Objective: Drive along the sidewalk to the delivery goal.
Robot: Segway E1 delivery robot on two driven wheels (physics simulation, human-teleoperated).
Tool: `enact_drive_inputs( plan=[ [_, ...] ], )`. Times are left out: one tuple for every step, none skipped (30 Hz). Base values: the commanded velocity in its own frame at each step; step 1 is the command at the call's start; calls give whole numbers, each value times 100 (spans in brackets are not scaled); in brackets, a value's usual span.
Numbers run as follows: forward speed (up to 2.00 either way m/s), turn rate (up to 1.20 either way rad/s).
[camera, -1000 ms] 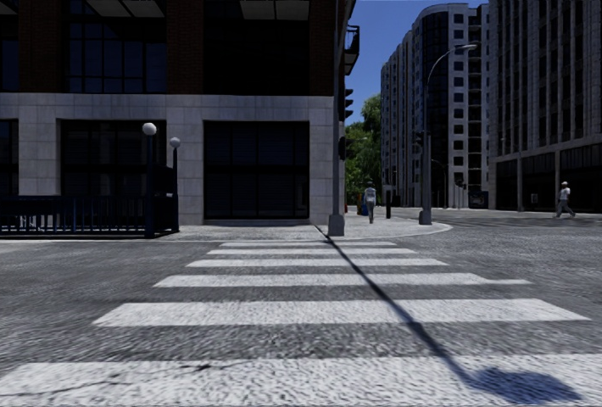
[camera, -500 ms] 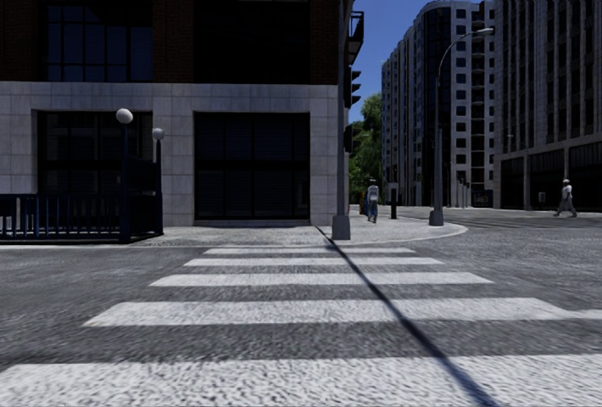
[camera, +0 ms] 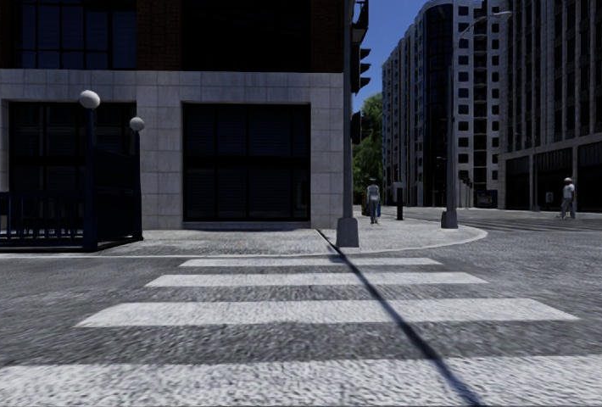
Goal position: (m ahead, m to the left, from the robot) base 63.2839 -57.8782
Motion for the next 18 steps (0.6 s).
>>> enact_drive_inputs(
  plan=[
    [200, 0],
    [200, 0],
    [200, 0],
    [200, 0],
    [200, 0],
    [200, 0],
    [200, 0],
    [200, 0],
    [200, 0],
    [200, 0],
    [200, 0],
    [200, 0],
    [200, 0],
    [200, 0],
    [200, 0],
    [200, 0],
    [200, 0],
    [200, 0]
  ],
)
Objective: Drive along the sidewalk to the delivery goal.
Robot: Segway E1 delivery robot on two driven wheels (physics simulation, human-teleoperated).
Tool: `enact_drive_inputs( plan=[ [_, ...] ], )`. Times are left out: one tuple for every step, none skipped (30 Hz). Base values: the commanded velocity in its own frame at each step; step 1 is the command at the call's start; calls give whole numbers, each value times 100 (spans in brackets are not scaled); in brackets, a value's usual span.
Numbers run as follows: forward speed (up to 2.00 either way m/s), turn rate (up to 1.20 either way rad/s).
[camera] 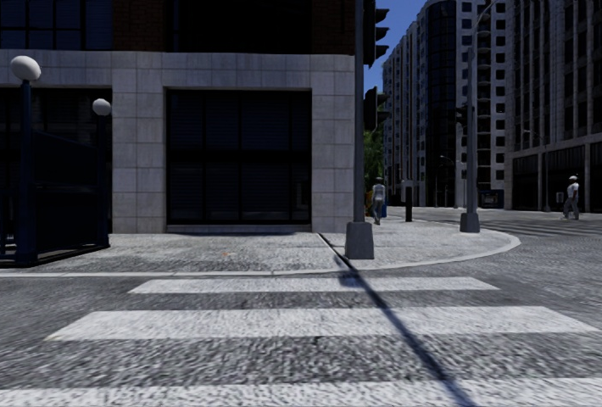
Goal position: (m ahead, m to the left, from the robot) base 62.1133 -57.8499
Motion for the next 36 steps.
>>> enact_drive_inputs(
  plan=[
    [200, 0],
    [200, 0],
    [200, 0],
    [200, 0],
    [200, 0],
    [200, 0],
    [200, 0],
    [200, 0],
    [200, 0],
    [200, 0],
    [200, 0],
    [200, 0],
    [200, 0],
    [200, 0],
    [200, 0],
    [200, 0],
    [200, 0],
    [200, 0],
    [200, 0],
    [200, 0],
    [200, 0],
    [200, 0],
    [200, 0],
    [200, 0],
    [200, 0],
    [200, 0],
    [200, 0],
    [200, 0],
    [200, 0],
    [200, 0],
    [200, 0],
    [200, 0],
    [200, 0],
    [200, 0],
    [200, 0],
    [200, 0]
  ],
)
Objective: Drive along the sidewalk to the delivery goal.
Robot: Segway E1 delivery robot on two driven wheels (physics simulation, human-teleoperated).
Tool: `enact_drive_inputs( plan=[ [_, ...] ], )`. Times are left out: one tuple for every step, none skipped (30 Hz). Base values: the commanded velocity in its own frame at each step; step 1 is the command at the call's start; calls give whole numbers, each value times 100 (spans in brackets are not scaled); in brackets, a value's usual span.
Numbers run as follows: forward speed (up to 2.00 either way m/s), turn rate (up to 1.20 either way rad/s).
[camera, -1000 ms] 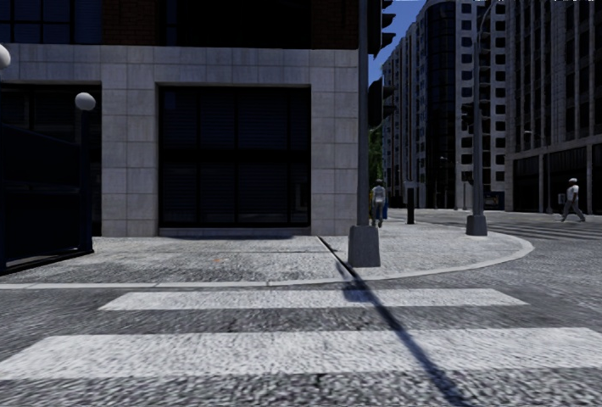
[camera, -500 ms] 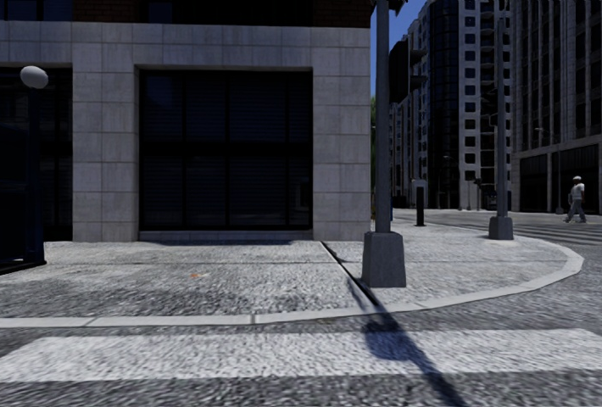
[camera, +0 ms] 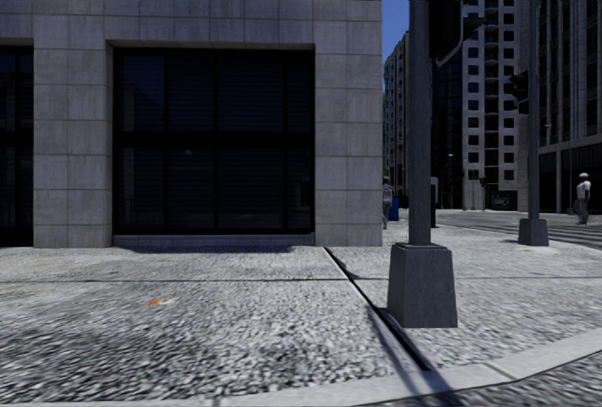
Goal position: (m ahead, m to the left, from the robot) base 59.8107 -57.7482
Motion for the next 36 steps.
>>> enact_drive_inputs(
  plan=[
    [200, 0],
    [200, 0],
    [200, 0],
    [200, 0],
    [200, 0],
    [200, 0],
    [200, 0],
    [200, 0],
    [183, 0],
    [183, 0],
    [169, 0],
    [165, 0],
    [160, 0],
    [154, 0],
    [148, 0],
    [148, 0],
    [142, 0],
    [140, 0],
    [138, 0],
    [138, 0],
    [138, 0],
    [138, 0],
    [138, 0],
    [138, 0],
    [138, 0],
    [138, 0],
    [139, 0],
    [139, 0],
    [139, 0],
    [139, 0],
    [139, -10],
    [139, -15],
    [139, -17],
    [139, -17],
    [139, -20],
    [139, -20]
  ],
)
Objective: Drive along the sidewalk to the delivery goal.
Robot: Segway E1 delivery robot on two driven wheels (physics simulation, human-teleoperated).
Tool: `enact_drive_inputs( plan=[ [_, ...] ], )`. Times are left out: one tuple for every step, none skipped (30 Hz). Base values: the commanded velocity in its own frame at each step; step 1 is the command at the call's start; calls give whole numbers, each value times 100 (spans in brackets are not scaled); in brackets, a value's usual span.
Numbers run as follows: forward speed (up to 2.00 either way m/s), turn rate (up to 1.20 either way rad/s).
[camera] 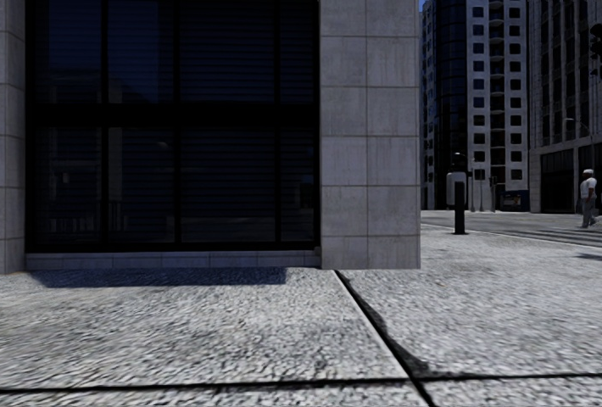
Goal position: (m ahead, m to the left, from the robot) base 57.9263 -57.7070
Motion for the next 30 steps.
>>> enact_drive_inputs(
  plan=[
    [139, -22],
    [139, -23],
    [139, -23],
    [139, -24],
    [140, -34],
    [140, -42],
    [140, -42],
    [140, -45],
    [140, -46],
    [140, -46],
    [140, -47],
    [140, -47],
    [140, -47],
    [140, -55],
    [140, -55],
    [140, -57],
    [140, -57],
    [140, -57],
    [140, -57],
    [140, -57],
    [140, -57],
    [140, -57],
    [140, -58],
    [140, -58],
    [140, -60],
    [140, -64],
    [140, -69],
    [140, -71],
    [140, -71],
    [140, -71]
  ],
)
